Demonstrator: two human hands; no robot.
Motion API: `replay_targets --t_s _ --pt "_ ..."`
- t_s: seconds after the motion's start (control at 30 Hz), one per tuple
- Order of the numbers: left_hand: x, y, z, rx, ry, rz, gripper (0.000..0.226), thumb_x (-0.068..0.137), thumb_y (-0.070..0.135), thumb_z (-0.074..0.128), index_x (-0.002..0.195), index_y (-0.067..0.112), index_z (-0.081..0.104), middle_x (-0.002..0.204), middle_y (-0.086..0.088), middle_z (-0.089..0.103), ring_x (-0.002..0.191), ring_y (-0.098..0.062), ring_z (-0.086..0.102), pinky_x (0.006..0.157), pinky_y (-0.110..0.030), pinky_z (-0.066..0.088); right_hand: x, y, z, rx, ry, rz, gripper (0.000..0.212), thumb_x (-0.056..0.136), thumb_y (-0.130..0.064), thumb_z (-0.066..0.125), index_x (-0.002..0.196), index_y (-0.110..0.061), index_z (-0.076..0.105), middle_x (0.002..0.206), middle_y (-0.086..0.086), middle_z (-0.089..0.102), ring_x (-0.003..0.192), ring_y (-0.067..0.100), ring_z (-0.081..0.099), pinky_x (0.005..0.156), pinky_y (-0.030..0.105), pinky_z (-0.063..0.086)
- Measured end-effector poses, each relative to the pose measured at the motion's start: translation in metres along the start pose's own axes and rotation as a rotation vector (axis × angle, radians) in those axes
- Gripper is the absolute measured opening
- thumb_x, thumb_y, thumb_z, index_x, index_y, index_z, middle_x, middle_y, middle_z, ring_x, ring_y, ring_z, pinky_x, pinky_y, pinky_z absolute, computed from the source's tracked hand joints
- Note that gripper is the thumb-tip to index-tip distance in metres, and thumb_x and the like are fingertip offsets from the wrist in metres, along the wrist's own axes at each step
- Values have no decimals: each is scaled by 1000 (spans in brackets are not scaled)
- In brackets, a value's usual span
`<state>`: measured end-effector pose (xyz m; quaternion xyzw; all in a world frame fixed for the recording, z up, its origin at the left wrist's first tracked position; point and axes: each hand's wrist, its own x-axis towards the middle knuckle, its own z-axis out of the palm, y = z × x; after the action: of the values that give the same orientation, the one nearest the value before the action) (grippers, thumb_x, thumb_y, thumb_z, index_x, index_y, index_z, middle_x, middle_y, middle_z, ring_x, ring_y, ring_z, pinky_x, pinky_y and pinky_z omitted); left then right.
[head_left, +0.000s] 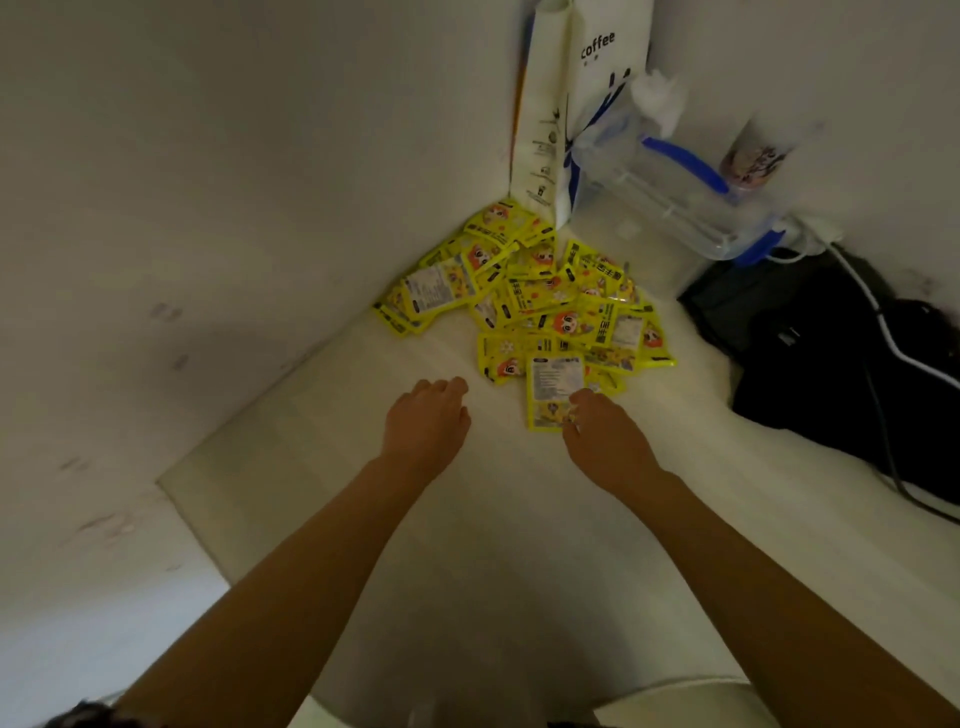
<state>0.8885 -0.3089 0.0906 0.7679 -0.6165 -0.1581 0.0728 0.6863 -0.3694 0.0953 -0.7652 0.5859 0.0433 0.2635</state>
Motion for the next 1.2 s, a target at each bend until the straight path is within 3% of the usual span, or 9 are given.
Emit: replay_targets --t_s 0.2,0.33,0.5,0.67,0.83,0.97,1.1,1.2 --pt "65 17 13 -21 -40 42 31 93 19 48 123 12 51 119 -8 55 110 -27 51 79 -41 49 46 14 -3 156 -54 117 49 95 -30 51 134 -2 41 134 18 48 124 34 46 101 41 41" --pt "94 25 27 -19 -37 114 34 92 18 53 125 9 51 126 -10 54 118 -28 46 82 -42 47 66 13 5 205 -49 209 52 92 -35 54 130 -3 41 132 17 47 122 34 46 97 44 44" --pt "113 33 44 -13 -38 195 43 83 5 58 126 9 51 130 -11 54 121 -32 48 86 -42 47 80 3 9 111 -14 331 66 87 -44 59 135 -5 34 137 15 37 125 38 43 92 46 44" --pt "119 33 52 4 -30 234 43 80 5 59 123 6 55 128 -15 56 117 -37 51 91 -46 47 85 -8 16 41 15 397 80 81 -47 67 137 -6 27 139 16 30 124 38 41 92 46 45" --pt "114 29 55 68 -7 212 51 73 10 69 123 11 57 113 -12 59 100 -36 55 81 -43 47 85 -12 22 54 2 418 81 81 -40 68 140 -10 21 138 18 27 122 41 42 92 50 44" --pt "104 24 54 84 -13 143 55 74 13 71 126 14 52 112 -12 57 101 -34 51 81 -41 44 80 -7 21 113 -42 425 83 81 -35 70 143 -15 18 134 19 36 123 40 42 94 52 41" --pt "94 14 52 79 -75 89 60 83 20 63 138 16 39 110 -10 63 108 -33 46 87 -41 38 73 2 19 143 -54 402 71 81 -32 70 135 -14 28 133 14 47 125 35 43 95 50 38" --pt "90 4 50 59 -109 56 56 84 22 63 135 19 41 114 -7 63 108 -29 49 87 -38 38 70 5 17 131 -57 376 66 83 -33 68 135 -14 32 135 10 47 126 32 43 96 48 38"
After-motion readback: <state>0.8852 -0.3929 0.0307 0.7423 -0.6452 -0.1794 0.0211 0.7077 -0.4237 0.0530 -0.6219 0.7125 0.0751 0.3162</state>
